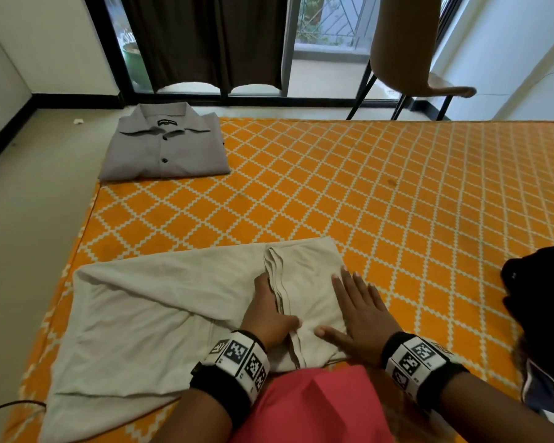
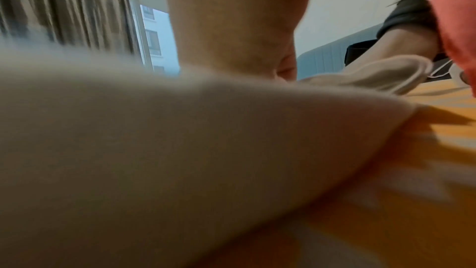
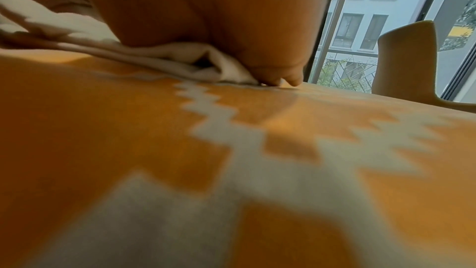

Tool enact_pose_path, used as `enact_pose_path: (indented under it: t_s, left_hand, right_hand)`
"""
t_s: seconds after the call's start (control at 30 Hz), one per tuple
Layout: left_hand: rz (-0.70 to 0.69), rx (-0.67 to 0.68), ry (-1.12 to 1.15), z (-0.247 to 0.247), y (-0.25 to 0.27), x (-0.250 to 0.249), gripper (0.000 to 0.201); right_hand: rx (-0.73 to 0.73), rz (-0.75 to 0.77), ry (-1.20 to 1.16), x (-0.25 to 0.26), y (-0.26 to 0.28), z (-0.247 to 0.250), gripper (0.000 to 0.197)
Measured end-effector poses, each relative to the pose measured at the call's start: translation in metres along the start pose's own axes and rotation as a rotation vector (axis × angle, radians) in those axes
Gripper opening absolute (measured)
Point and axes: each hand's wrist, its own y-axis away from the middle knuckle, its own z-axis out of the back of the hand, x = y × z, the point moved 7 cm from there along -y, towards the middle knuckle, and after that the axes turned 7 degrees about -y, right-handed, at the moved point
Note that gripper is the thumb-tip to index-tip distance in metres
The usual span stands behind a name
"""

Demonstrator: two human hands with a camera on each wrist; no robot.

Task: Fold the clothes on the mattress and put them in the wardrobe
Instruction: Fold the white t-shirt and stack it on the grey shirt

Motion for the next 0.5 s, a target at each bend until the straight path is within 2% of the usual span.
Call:
enact_pose_path:
  t_s: [0.1,0.17,0.2,0.27,0.3,0.37,0.43,0.5]
  left_hand:
    - [-0.032,-0.19,-0.032,0.017,0.014,-0.002,0.089]
    - [-0.153,-0.356,-0.084,0.032,0.027,-0.014,0.077]
    - [-0.245,-0.385,-0.139,0.034,0.033,-0.024,0.07]
    - [-0.405,-0.284,-0.285,0.02,0.041,-0.041,0.054]
    - [-0.421,-0.197,-0.361,0.009,0.041,-0.042,0.049]
    - [-0.338,-0.106,-0.435,-0.004,0.036,-0.029,0.051]
    - [-0.194,-0.12,-0.339,-0.001,0.031,-0.014,0.058]
    - [-0.129,-0.142,-0.257,0.002,0.029,-0.006,0.064]
  right_hand:
    - [-0.004,0.0,-0.003,0.0,0.0,-0.002,0.117]
    - [-0.007,-0.003,0.001,0.0,-0.001,-0.004,0.117]
    - [-0.006,-0.005,-0.002,0.0,-0.001,-0.005,0.118]
    - [-0.009,0.003,-0.008,0.0,-0.003,-0.007,0.118]
    - [-0.012,0.009,-0.013,-0.001,-0.004,-0.006,0.117]
    - [-0.008,0.021,-0.047,-0.002,-0.003,-0.004,0.112]
    - [-0.026,0.049,-0.073,-0.002,-0.001,0.005,0.109]
    - [-0.191,0.097,-0.081,-0.002,-0.004,0.032,0.101]
